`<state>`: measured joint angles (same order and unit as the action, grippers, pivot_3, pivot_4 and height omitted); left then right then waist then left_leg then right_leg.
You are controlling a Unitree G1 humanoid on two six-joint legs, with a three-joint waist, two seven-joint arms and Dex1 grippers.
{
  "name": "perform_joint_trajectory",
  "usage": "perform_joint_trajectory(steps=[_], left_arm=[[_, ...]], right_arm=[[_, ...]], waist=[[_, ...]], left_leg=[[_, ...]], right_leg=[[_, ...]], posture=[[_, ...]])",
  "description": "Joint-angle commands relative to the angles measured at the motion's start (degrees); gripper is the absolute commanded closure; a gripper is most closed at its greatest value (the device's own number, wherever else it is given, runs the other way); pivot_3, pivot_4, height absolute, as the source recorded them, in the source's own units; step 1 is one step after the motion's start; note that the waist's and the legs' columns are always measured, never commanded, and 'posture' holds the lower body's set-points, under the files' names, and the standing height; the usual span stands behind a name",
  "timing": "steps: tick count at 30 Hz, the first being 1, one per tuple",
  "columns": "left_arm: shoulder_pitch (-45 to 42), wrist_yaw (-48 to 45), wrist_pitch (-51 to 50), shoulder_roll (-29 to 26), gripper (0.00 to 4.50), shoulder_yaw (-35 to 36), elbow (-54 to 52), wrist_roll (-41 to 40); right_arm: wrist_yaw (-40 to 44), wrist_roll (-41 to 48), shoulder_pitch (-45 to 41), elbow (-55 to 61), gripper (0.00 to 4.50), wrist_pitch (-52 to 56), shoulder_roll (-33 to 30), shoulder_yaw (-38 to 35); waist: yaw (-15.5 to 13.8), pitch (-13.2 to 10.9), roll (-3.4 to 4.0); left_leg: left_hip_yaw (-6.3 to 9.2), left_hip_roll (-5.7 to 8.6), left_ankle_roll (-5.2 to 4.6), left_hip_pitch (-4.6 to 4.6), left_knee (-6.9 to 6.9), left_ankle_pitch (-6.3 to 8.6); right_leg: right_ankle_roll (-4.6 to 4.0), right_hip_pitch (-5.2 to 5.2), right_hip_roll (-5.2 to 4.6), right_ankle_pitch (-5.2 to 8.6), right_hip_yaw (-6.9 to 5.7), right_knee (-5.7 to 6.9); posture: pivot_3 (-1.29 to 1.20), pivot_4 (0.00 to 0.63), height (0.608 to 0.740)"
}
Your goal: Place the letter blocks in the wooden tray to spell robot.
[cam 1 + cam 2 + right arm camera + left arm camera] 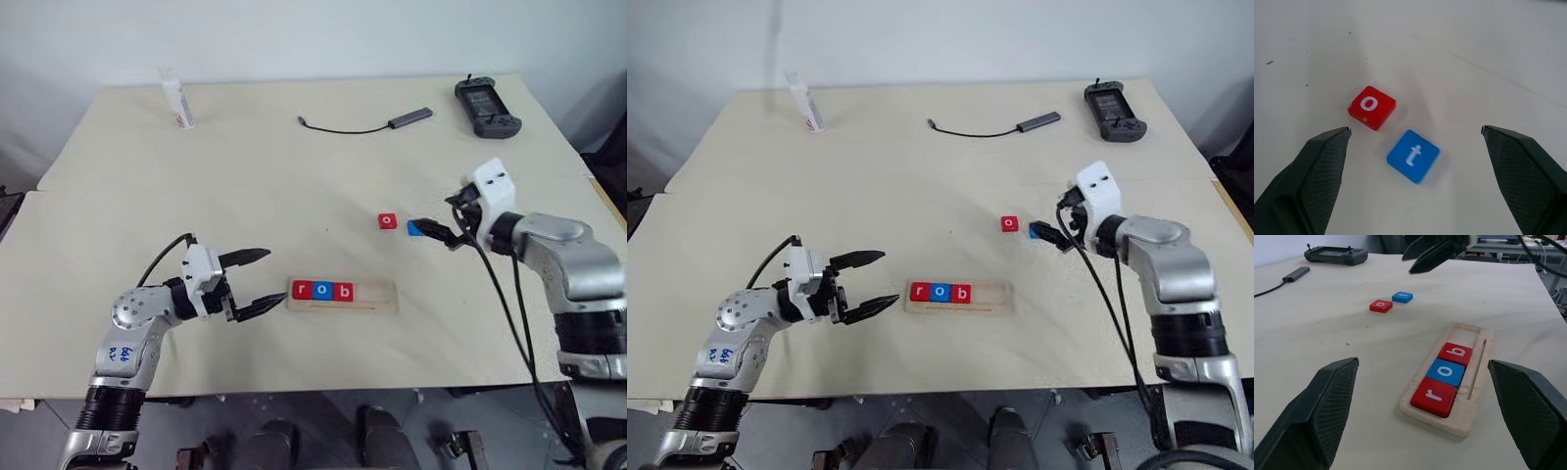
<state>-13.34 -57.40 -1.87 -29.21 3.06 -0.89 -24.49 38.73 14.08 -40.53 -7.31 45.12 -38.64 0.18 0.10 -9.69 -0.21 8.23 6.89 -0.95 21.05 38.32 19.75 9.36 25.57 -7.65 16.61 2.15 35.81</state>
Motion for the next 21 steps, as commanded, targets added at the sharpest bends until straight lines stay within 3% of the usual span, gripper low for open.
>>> perform_joint_trajectory(steps=[1,13,21], left_arm=[[1.17,1.07,0.99,-0.01,0.00,0.48,-3.33,0.33],[2.72,3.04,1.13,-0.11,0.00,0.86,-4.90,0.42],[2.62,3.35,1.42,-0.11,0.00,0.79,-5.13,0.60]], right_arm=[[-2.01,-1.87,-3.06,-3.37,0.03,1.08,1.38,0.98],[-3.77,-0.37,-6.87,-1.13,0.03,7.76,7.23,0.98],[-11.58,-5.01,-10.56,-11.16,0.03,4.64,14.80,2.07]], waist=[[0.15,0.00,0.00],[0.66,0.00,0.01],[1.56,0.01,0.01]], left_leg=[[0.04,0.00,-0.01,0.03,0.01,0.01],[0.02,-0.02,0.02,0.05,0.10,0.03],[0.07,0.00,0.03,0.06,0.19,0.03]], right_leg=[[-0.01,0.01,-0.02,-0.01,-0.09,-0.03],[-0.02,0.03,-0.01,-0.01,-0.15,0.02],[-0.04,0.02,-0.01,-0.02,-0.18,0.09]], posture=[[0.00,0.150,0.740],[0.00,0.150,0.740],[0.00,0.150,0.740]])
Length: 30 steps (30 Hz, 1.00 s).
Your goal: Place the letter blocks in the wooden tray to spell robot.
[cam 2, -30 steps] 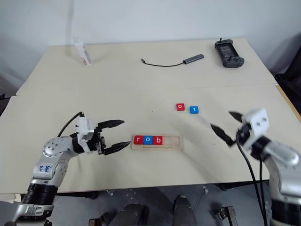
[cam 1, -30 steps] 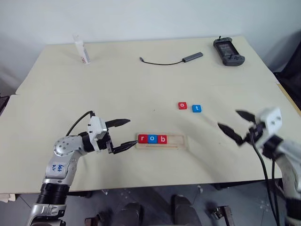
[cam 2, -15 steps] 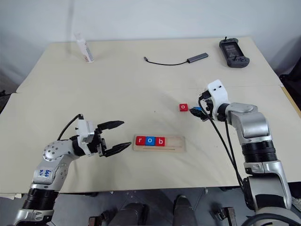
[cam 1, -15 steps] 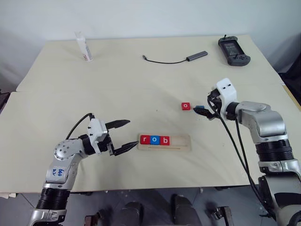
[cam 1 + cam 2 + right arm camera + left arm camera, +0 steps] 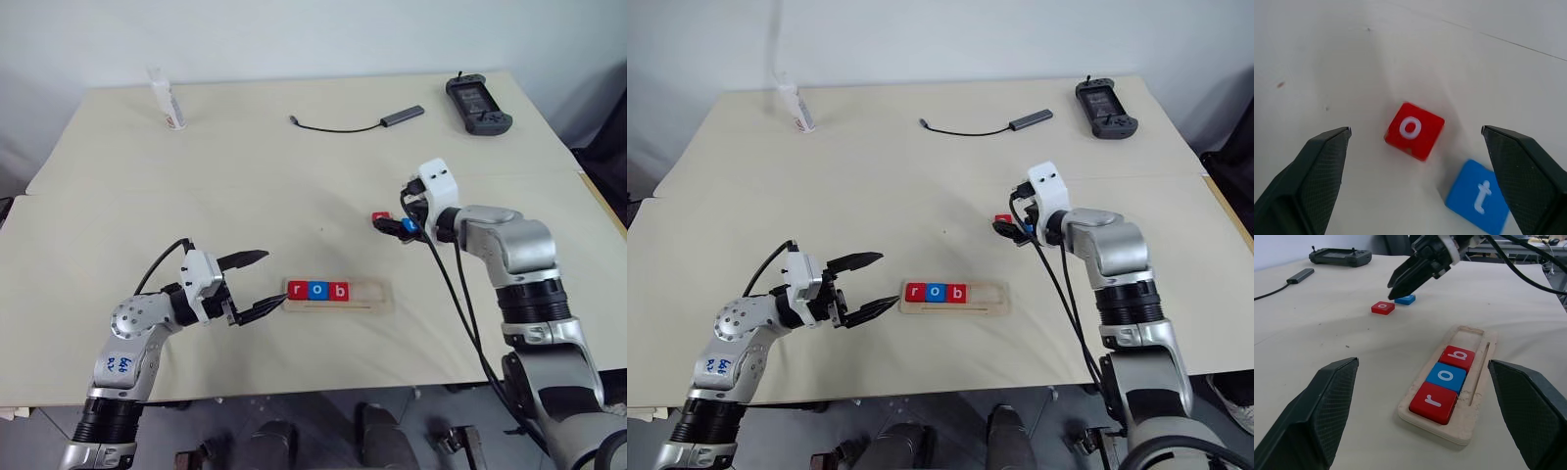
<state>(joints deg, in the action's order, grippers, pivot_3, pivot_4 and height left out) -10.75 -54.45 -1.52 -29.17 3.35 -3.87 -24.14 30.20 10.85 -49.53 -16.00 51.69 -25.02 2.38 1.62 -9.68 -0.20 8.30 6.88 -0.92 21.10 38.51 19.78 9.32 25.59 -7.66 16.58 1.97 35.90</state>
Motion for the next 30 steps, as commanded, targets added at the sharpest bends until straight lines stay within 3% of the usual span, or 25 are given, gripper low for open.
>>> perform_joint_trajectory(steps=[1,4,7,14,15,21,30], left_arm=[[0.11,0.43,1.08,-0.23,0.00,0.60,-2.26,0.23],[0.87,0.77,1.09,-0.57,0.00,1.10,-2.93,0.13],[1.45,1.05,1.11,-0.78,0.00,1.28,-3.42,0.08],[1.21,1.43,1.19,-0.63,0.00,0.98,-3.32,0.12],[1.07,1.40,1.24,-0.56,0.00,0.86,-3.15,0.17],[0.05,0.88,1.59,0.39,0.00,-0.36,-1.98,0.36],[-3.23,-2.01,3.06,1.89,0.00,-2.11,2.88,0.19]], right_arm=[[-3.96,-2.36,-2.00,-3.73,0.03,-2.57,1.75,-0.15],[-5.61,-2.85,-2.94,-5.61,0.03,-2.23,3.71,-0.21],[-6.35,-3.06,-2.78,-5.30,0.60,-1.71,5.13,0.27],[-6.24,-2.83,-2.35,-3.38,2.91,-1.85,6.13,-0.27],[-6.04,-2.70,-2.29,-2.88,3.06,-2.08,5.96,-0.43],[-4.65,-1.51,-0.68,3.47,3.05,-2.89,4.08,-2.18],[-5.20,4.49,13.38,35.82,3.05,17.71,-4.44,-8.76]], waist=[[0.05,0.00,0.00],[0.16,0.01,0.01],[0.19,0.01,0.02],[0.23,0.01,0.03],[0.23,0.01,0.03],[0.20,0.01,0.03],[-0.22,0.01,0.03]], left_leg=[[0.00,0.00,0.00,0.00,0.00,0.00],[0.00,0.01,0.00,0.01,0.02,0.00],[0.02,-0.01,0.00,0.00,0.04,0.00],[0.01,-0.01,0.01,0.01,0.09,0.00],[0.02,-0.01,0.01,0.01,0.09,0.00],[0.02,0.00,0.01,0.02,0.10,0.01],[0.22,0.09,-0.01,0.14,0.26,0.02]], right_leg=[[0.00,0.00,0.00,0.00,-0.01,0.00],[0.00,0.00,0.00,0.00,-0.01,0.02],[-0.01,0.00,0.01,0.00,-0.02,0.04],[-0.01,0.00,0.02,-0.01,-0.02,0.06],[-0.01,0.00,0.02,-0.01,-0.02,0.07],[-0.01,0.00,0.02,-0.01,-0.02,0.06],[-0.02,-0.03,-0.03,-0.03,-0.11,0.06]], posture=[[0.00,0.150,0.740],[0.00,0.150,0.740],[0.00,0.150,0.740],[0.00,0.150,0.740],[0.00,0.150,0.740],[0.00,0.150,0.740],[0.00,0.150,0.740]])
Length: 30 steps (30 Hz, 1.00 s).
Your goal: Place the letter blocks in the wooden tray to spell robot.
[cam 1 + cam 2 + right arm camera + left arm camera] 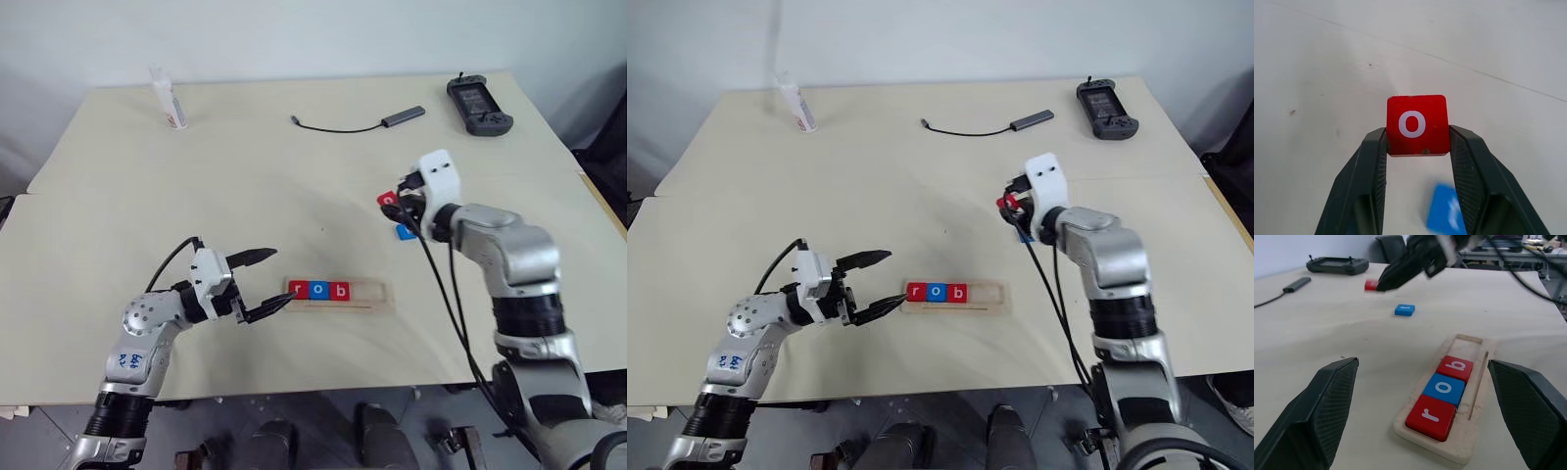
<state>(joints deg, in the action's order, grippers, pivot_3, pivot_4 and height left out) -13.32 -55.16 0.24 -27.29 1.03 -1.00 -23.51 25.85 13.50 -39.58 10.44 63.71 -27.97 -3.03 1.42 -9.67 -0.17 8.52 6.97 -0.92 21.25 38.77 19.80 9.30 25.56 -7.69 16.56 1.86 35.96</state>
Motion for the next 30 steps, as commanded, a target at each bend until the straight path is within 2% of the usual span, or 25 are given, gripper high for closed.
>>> perform_joint_trajectory(steps=[1,5,9,15,19,21,23,26,30], left_arm=[[-0.76,-1.87,1.16,-0.09,0.00,0.14,0.29,-0.62],[-1.75,-3.96,0.77,-0.31,0.00,-0.07,1.68,-0.85],[-2.90,-6.07,-0.30,-0.99,0.00,-0.19,1.99,-1.28],[-2.94,-7.27,-1.95,-2.05,0.00,0.61,0.35,-1.98],[-2.61,-8.38,-2.52,-2.91,0.00,0.73,-0.56,-2.53],[-2.42,-9.31,-2.87,-3.34,0.00,0.73,-1.16,-3.06],[-2.32,-10.36,-3.20,-3.72,0.00,0.57,-1.58,-3.45],[-1.95,-11.95,-3.54,-4.35,0.00,0.26,-2.12,-3.76],[-1.83,-13.51,-3.29,-4.76,0.00,-0.13,-2.23,-3.28]], right_arm=[[-1.64,2.31,6.02,13.24,3.05,9.06,-1.49,-4.88],[-4.46,3.29,15.27,25.61,3.05,18.19,1.34,-9.59],[-9.40,1.64,25.39,35.35,3.05,23.33,8.40,-11.67],[-13.28,0.89,28.88,37.94,3.05,21.93,14.14,-10.64],[-11.50,2.60,30.16,37.92,1.69,21.68,14.27,-11.01],[-7.07,5.04,30.65,37.65,1.09,20.48,10.08,-12.18],[-1.16,7.74,30.78,36.29,0.44,17.55,3.24,-13.43],[9.04,9.53,31.90,31.83,0.44,7.20,-9.25,-13.75],[26.45,6.61,33.57,19.99,0.44,-17.81,-23.52,-9.74]], waist=[[-0.05,0.00,0.00],[0.08,0.00,0.00],[-0.06,0.01,0.01],[-0.11,0.01,0.02],[-0.11,0.02,0.03],[-0.12,0.01,0.03],[-0.30,0.01,0.03],[-1.04,0.01,0.03],[-1.36,0.00,0.01]], left_leg=[[0.00,0.00,0.00,0.00,-0.01,0.00],[-0.01,-0.02,0.01,0.00,-0.01,0.01],[-0.08,-0.06,0.02,-0.05,0.01,0.02],[-0.18,0.01,0.01,-0.10,0.16,0.02],[-0.17,0.00,0.02,-0.12,0.16,0.03],[-0.17,0.00,0.01,-0.12,0.15,0.03],[-0.17,0.03,-0.01,-0.11,0.16,0.04],[-0.20,0.06,-0.05,-0.12,0.18,0.06],[-0.28,-0.01,-0.06,-0.15,0.17,0.08]], right_leg=[[0.00,0.00,0.00,0.00,0.01,0.00],[0.00,0.00,0.02,0.00,0.03,0.02],[0.02,0.00,0.04,-0.01,0.08,0.05],[0.04,-0.01,0.03,-0.03,0.20,0.04],[0.04,-0.01,0.04,-0.03,0.20,0.04],[0.04,-0.02,0.04,-0.03,0.19,0.04],[0.03,-0.04,0.02,-0.03,0.19,0.01],[0.04,-0.07,-0.01,-0.03,0.19,-0.08],[0.05,-0.10,0.04,-0.03,0.17,-0.14]], posture=[[0.00,0.150,0.740],[0.00,0.150,0.740],[0.00,0.150,0.740],[0.00,0.150,0.740],[0.00,0.150,0.740],[0.00,0.150,0.740],[0.00,0.150,0.740],[0.00,0.150,0.740],[0.00,0.150,0.740]])
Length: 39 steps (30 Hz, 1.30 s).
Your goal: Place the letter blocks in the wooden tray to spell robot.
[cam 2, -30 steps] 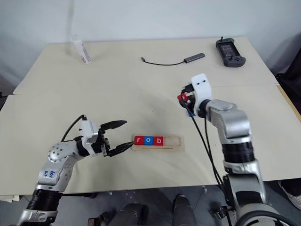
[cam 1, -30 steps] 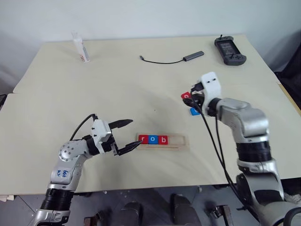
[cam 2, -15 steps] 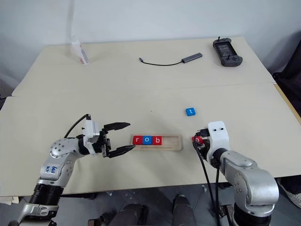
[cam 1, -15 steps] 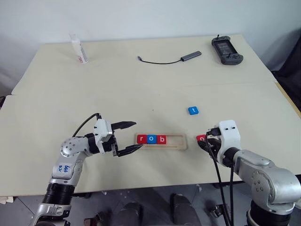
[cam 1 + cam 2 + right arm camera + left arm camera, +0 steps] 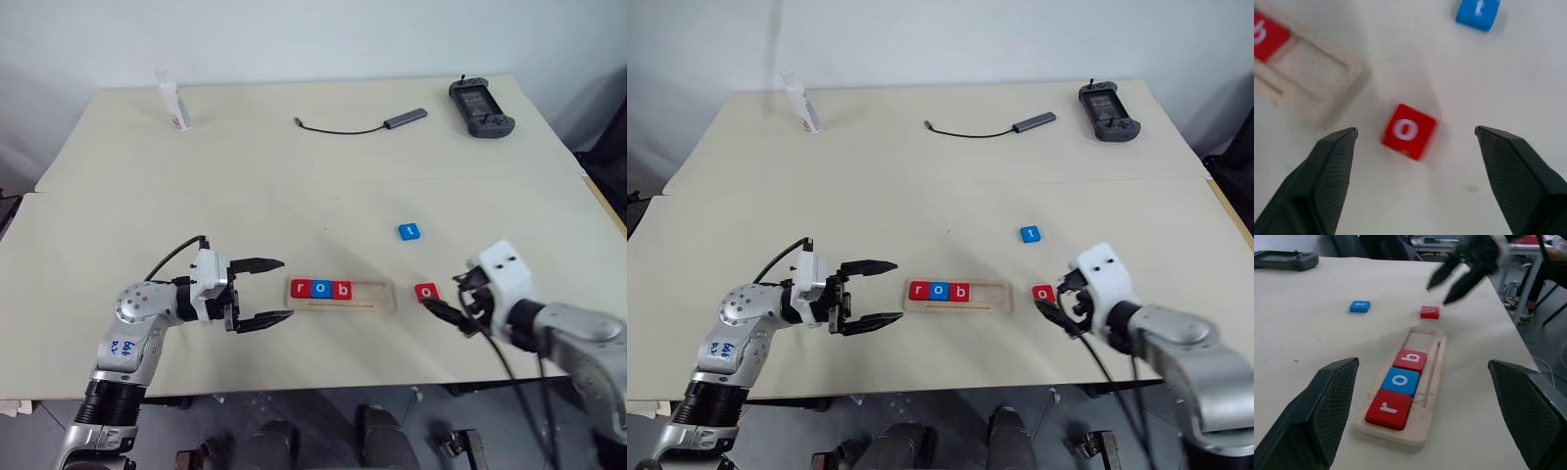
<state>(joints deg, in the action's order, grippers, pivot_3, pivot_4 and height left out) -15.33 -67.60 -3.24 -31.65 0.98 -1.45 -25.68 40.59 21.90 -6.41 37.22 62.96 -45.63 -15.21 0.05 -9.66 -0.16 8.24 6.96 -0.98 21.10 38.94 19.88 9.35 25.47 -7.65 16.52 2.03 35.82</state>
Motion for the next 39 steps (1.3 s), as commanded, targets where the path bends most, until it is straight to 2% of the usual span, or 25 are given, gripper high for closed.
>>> perform_joint_trajectory(steps=[1,3,6,12,15,21,25,29,32,39], left_arm=[[0.13,-1.06,0.13,-0.32,0.00,-0.08,-1.78,-1.08],[0.52,-1.11,0.21,-0.24,0.00,-0.07,-2.22,-1.03],[1.89,-1.02,0.78,-0.26,0.00,-0.53,-3.91,-0.51],[4.55,0.96,0.94,-0.51,0.00,-0.07,-6.63,-0.13],[6.15,2.59,0.75,-0.77,0.00,0.58,-8.23,-0.12],[9.53,4.86,0.33,-1.76,0.00,2.09,-11.02,-0.50],[10.63,5.89,0.58,-1.88,0.00,2.74,-11.42,-0.37],[10.42,6.71,1.07,-1.48,0.00,2.42,-10.72,-0.05],[10.30,7.16,1.39,-1.03,0.00,1.83,-10.40,0.23],[9.47,8.00,1.49,-0.09,0.00,0.74,-9.93,0.60]], right_arm=[[14.52,-2.49,0.22,-9.77,0.44,-21.92,-7.68,3.51],[20.13,-3.50,-1.52,-16.36,0.44,-30.86,-9.81,6.10],[29.38,-6.65,-9.16,-29.83,0.44,-44.35,-10.80,12.74],[36.79,-13.29,-21.49,-47.96,0.44,-57.16,-7.94,22.27],[39.08,-14.72,-24.84,-52.94,1.01,-59.75,-6.34,24.79],[42.52,-15.58,-26.95,-55.73,3.04,-61.36,-5.58,26.87],[42.70,-13.31,-29.20,-50.97,3.05,-57.29,-4.09,26.17],[41.09,-8.52,-30.88,-40.46,3.05,-43.80,-1.83,25.65],[37.96,-8.53,-31.43,-35.38,3.05,-36.92,-0.32,26.88],[33.87,-12.82,-32.18,-36.42,3.05,-36.59,3.22,31.31]], waist=[[0.03,-0.01,-0.02],[0.07,-0.03,-0.05],[0.18,-0.05,-0.06],[0.08,-0.06,-0.06],[0.03,-0.06,-0.05],[-0.07,-0.06,-0.05],[-0.08,-0.06,-0.05],[0.13,-0.07,0.00],[-0.13,-0.07,0.00],[-0.88,-0.07,-0.01]], left_leg=[[-0.08,0.00,0.00,-0.01,0.00,0.00],[-0.12,-0.06,0.00,-0.03,0.01,0.00],[-0.22,-0.09,0.00,-0.04,0.02,0.00],[-0.22,-0.16,0.02,-0.01,0.02,0.01],[-0.22,-0.16,0.02,0.00,0.02,0.02],[-0.16,-0.18,0.03,0.02,0.04,0.04],[-0.16,-0.19,0.05,0.02,0.05,0.05],[-0.17,-0.28,0.11,0.03,0.04,0.09],[-0.15,-0.39,0.18,0.04,0.05,0.12],[-0.13,-0.33,0.14,0.06,0.10,0.14]], right_leg=[[0.01,0.00,-0.01,0.00,0.01,-0.01],[0.03,-0.01,0.02,-0.02,0.01,-0.02],[0.06,0.00,0.01,-0.03,0.03,-0.04],[0.05,0.02,0.04,-0.04,-0.01,-0.10],[0.04,0.03,0.03,-0.04,0.00,-0.13],[0.02,0.03,0.05,-0.05,-0.04,-0.15],[0.02,0.03,0.06,-0.05,-0.04,-0.14],[0.01,0.06,0.14,-0.05,-0.02,-0.15],[-0.06,0.06,0.21,-0.05,-0.08,-0.16],[-0.13,0.05,0.18,-0.10,-0.11,-0.17]], posture=[[0.00,0.150,0.740],[0.00,0.150,0.740],[0.00,0.150,0.740],[0.00,0.150,0.740],[0.00,0.150,0.740],[0.00,0.150,0.740],[0.00,0.150,0.740],[0.00,0.150,0.740],[0.00,0.150,0.740],[0.00,0.150,0.740]])
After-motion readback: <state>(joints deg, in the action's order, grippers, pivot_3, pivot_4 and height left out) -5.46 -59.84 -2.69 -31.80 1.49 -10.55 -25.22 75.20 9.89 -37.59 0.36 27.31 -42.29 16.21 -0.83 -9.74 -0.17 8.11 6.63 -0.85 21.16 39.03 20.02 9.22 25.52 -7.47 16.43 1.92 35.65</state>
